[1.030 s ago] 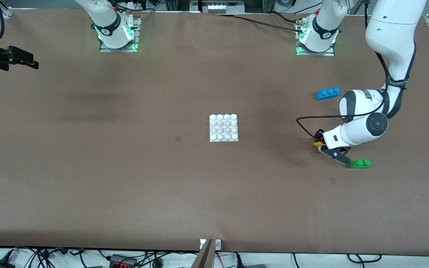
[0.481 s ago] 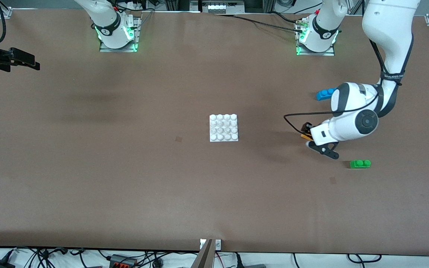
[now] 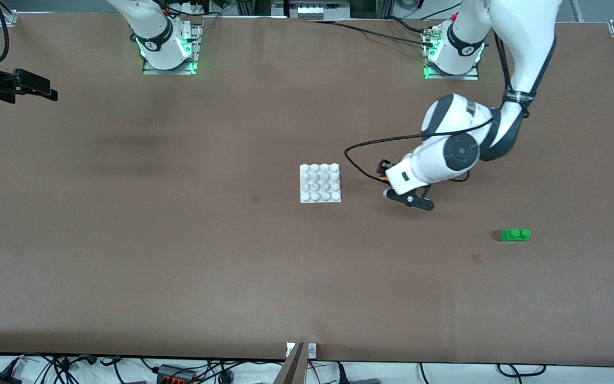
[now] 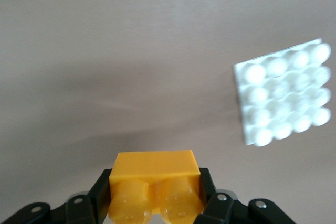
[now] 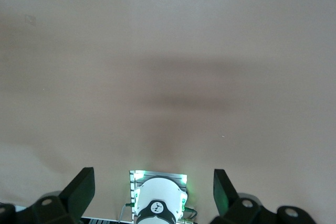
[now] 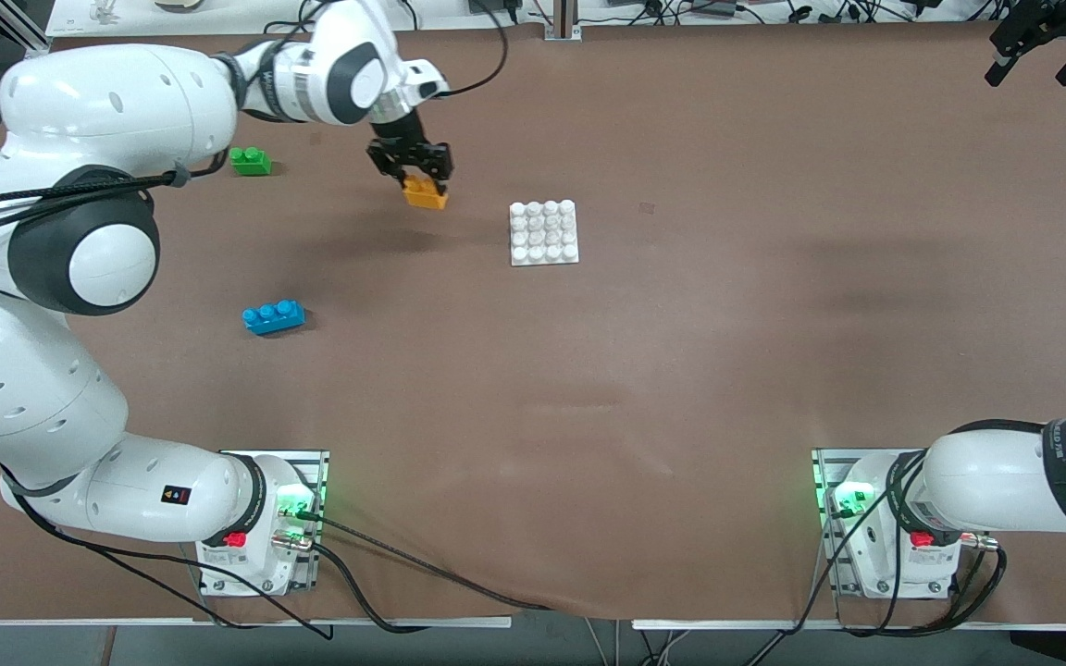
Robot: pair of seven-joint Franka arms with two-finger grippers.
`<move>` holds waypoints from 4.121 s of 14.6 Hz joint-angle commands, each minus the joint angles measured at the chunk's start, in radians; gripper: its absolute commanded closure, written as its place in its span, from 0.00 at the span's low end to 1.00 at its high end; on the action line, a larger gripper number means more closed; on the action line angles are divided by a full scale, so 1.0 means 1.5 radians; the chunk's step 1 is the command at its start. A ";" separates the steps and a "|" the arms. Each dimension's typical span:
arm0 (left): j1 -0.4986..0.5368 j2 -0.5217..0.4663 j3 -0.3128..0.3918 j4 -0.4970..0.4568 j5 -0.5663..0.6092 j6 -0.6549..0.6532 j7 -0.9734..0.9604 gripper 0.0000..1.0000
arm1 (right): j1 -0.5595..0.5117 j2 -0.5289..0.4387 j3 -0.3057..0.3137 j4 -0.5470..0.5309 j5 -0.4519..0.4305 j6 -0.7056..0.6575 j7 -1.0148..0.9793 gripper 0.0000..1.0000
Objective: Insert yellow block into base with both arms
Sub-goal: 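Lift the yellow brick and carry it over the white plate, then lower the yellow brick and press it onto the plate studs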
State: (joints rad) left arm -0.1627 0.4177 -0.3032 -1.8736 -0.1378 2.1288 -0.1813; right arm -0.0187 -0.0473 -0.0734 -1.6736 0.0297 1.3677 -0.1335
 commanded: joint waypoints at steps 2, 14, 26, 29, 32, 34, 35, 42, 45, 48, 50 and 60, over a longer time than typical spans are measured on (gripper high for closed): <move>-0.052 0.079 -0.027 0.095 -0.019 0.026 -0.147 0.46 | 0.001 0.004 -0.002 0.012 0.010 -0.010 -0.004 0.00; -0.158 0.156 -0.023 0.092 -0.008 0.208 -0.247 0.46 | 0.001 0.004 -0.003 0.013 0.001 0.007 0.003 0.00; -0.166 0.151 -0.024 0.078 0.109 0.206 -0.359 0.46 | -0.001 0.022 -0.004 0.001 -0.037 0.222 0.003 0.00; -0.169 0.152 -0.025 0.077 0.109 0.202 -0.406 0.46 | -0.003 0.029 -0.004 0.008 -0.032 0.224 -0.005 0.00; -0.173 0.152 -0.024 0.077 0.111 0.200 -0.419 0.46 | -0.002 0.034 -0.005 0.020 -0.028 0.224 -0.004 0.00; -0.172 0.152 -0.024 0.076 0.126 0.199 -0.420 0.46 | 0.000 0.034 -0.004 0.027 -0.027 0.215 -0.001 0.00; -0.173 0.152 -0.024 0.070 0.128 0.199 -0.421 0.46 | 0.000 0.034 -0.004 0.026 -0.026 0.213 -0.002 0.00; -0.173 0.154 -0.024 0.068 0.129 0.200 -0.439 0.46 | -0.003 0.033 -0.007 0.027 0.002 0.198 -0.002 0.00; -0.173 0.155 -0.024 0.070 0.129 0.201 -0.443 0.46 | -0.002 0.032 -0.007 0.027 0.002 0.198 -0.002 0.00; -0.174 0.161 -0.024 0.075 0.130 0.203 -0.443 0.46 | -0.003 0.032 -0.007 0.027 0.002 0.197 -0.002 0.00; -0.174 0.165 -0.025 0.075 0.152 0.203 -0.444 0.46 | -0.003 0.032 -0.007 0.027 0.001 0.197 -0.002 0.00; -0.174 0.177 -0.027 0.087 0.160 0.207 -0.490 0.46 | -0.002 0.032 -0.006 0.030 0.001 0.196 -0.003 0.00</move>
State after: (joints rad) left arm -0.4203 0.6525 -0.3439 -1.7642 0.0704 2.4335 -0.8650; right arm -0.0210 -0.0007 -0.0797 -1.6479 0.0164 1.6819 -0.1323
